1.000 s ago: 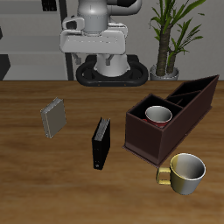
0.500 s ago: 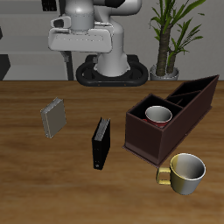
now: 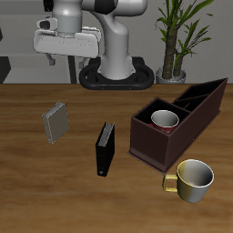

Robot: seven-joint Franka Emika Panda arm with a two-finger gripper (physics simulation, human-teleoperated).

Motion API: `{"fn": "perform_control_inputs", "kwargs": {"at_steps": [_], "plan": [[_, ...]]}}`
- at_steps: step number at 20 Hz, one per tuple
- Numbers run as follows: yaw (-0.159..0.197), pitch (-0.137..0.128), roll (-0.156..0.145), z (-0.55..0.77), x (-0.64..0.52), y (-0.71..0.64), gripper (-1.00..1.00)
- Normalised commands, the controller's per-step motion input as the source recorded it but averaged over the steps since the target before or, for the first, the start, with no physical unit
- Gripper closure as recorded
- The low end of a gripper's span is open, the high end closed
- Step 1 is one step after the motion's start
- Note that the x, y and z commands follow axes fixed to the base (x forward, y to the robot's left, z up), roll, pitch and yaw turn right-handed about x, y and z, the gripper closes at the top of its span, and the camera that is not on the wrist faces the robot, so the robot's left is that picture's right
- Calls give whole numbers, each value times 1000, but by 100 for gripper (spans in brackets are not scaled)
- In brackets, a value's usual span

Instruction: Place the red mug into the left desk caddy's right compartment and place the yellow book into the left desk caddy's back compartment

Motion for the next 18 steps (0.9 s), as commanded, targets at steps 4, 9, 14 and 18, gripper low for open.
{"fn": "perform_control_inputs", "kwargs": {"at_steps": [4, 9, 14, 18], "plan": [[-33, -21, -20, -159, -4, -328, -100], [-58, -35, -7, -144, -16, -131, -100], [-61, -16, 7, -329, -10, -148, -100], [-80, 47, -34, -364, 67, -202, -100]]}}
